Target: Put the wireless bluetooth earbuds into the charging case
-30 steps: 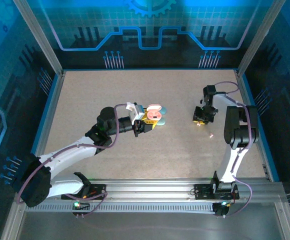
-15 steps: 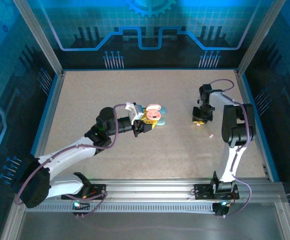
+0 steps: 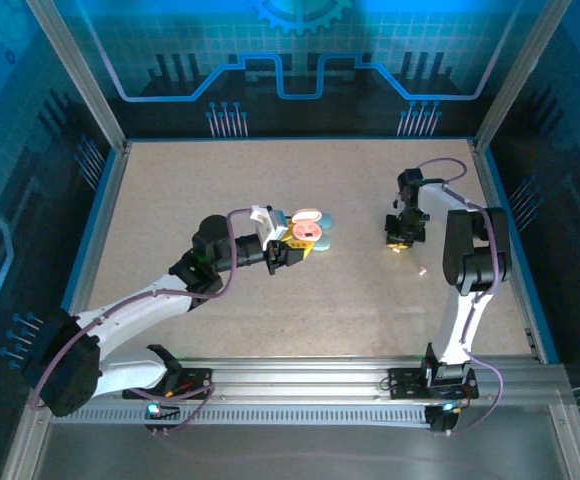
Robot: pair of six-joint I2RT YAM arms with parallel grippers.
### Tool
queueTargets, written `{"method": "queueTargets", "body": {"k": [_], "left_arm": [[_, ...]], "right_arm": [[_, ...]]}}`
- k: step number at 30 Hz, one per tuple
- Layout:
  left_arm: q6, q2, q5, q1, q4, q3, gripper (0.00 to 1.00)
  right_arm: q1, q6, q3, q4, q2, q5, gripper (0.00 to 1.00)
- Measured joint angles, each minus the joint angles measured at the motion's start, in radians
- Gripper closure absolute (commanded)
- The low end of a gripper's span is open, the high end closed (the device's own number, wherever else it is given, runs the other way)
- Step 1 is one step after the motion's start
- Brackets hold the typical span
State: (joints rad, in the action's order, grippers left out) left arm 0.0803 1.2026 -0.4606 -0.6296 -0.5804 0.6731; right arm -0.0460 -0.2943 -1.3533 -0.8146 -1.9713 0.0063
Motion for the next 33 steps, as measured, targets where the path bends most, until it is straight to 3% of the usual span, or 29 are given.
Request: {"method": "queueTargets", "body": {"k": [6, 11, 15, 19, 25, 33], "left_arm": [[0.005, -0.008, 0.040, 0.000, 0.001, -0.011, 0.68], [0.008, -0.029, 0.072, 0.014, 0.004, -0.033, 0.68], [0.008, -0.038, 0.089, 0.042, 0.007, -0.043, 0.68], [0.008, -0.039, 0.092, 0.052, 0.006, -0.045, 0.68], [0.008, -0.039, 0.089, 0.052, -0.002, -0.048, 0.68], [0.030, -0.039, 0.079, 0.052, -0.009, -0.050, 0.68]], "right_arm": [[0.000, -0.025, 0.053, 0.023, 0.183, -0.285, 0.84], [0.000, -0.132, 0.087, 0.135, 0.425, -0.657, 0.84], [-0.002, -0.238, 0.104, 0.251, 0.473, -0.921, 0.84], [-0.031, -0.312, 0.111, 0.307, 0.471, -1.093, 0.84], [-0.109, -0.404, 0.111, 0.354, 0.465, -1.221, 0.84], [-0.139, -0.520, 0.106, 0.386, 0.460, -1.216, 0.83]]}}
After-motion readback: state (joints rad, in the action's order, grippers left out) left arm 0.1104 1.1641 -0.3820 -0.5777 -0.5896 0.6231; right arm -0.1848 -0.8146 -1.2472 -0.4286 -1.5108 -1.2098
